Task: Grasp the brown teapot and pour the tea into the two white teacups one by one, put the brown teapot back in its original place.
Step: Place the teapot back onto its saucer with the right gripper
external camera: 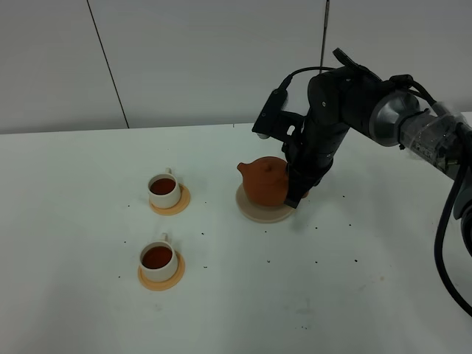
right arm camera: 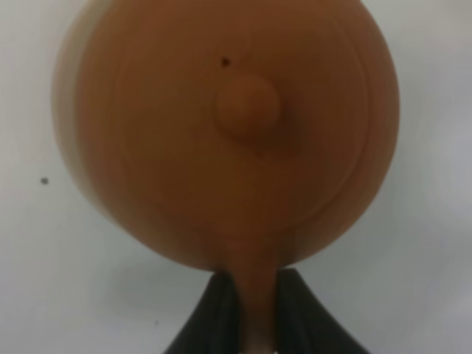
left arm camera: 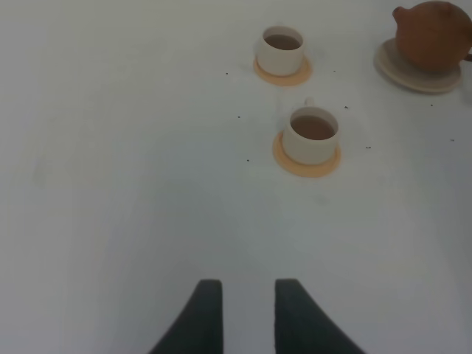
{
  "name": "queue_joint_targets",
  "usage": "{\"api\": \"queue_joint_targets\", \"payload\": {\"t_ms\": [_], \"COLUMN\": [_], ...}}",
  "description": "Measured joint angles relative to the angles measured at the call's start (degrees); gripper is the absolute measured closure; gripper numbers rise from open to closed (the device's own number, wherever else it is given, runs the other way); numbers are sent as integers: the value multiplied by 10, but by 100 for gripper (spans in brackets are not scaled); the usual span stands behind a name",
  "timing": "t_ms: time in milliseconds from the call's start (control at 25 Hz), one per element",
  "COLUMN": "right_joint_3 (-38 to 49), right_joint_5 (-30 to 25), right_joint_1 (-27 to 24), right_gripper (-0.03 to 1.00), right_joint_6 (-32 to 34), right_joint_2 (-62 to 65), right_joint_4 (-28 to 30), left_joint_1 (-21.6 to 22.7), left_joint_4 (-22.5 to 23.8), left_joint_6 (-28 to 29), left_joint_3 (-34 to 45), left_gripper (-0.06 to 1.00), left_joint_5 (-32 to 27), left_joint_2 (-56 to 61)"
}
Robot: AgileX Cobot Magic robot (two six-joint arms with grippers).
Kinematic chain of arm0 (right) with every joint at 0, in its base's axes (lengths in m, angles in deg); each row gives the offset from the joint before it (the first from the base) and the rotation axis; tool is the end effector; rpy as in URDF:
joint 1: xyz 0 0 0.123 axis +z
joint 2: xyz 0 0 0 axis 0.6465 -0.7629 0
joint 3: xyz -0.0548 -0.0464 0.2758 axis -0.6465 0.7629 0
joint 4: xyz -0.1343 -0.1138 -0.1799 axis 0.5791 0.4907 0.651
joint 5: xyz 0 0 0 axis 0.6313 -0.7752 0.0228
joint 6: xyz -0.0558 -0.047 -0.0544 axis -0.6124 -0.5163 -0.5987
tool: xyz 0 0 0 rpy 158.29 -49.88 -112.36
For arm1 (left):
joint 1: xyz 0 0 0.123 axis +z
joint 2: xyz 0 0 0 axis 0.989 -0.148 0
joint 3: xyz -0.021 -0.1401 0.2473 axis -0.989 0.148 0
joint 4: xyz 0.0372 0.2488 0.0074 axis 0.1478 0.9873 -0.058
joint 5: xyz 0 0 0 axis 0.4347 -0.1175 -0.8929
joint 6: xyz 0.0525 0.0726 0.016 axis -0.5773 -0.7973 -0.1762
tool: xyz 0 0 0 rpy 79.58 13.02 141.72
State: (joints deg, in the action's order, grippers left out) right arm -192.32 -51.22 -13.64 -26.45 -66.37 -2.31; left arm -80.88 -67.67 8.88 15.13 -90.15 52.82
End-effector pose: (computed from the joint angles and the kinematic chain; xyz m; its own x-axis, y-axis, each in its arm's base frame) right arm 0.4501 0.2317 0.1779 -0.2884 -0.9076 -0.3051 -0.9085 0.3600 -0.2120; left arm -0.0059 -0.0058 0.2804 -0.4266 0.0067 -0.9044 0.0519 0.9985 -0.0170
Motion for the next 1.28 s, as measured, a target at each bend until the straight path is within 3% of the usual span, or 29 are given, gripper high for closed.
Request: {"api": "queue_joint_targets", "payload": {"t_ms": [1280], "right_joint_3": [0], "right_joint_5": [-18], "right_joint_1": [0], "right_gripper": [87], "right_joint_6": [-2], "right_joint_2": [-9], "right_joint_4": [-19], "left_joint_1": [0], "left_joint_4": [0], "left_joint_6": [0], "left_joint_3": [0], "left_gripper": [70], "left_joint_5": [0], "left_joint_2": [0]}}
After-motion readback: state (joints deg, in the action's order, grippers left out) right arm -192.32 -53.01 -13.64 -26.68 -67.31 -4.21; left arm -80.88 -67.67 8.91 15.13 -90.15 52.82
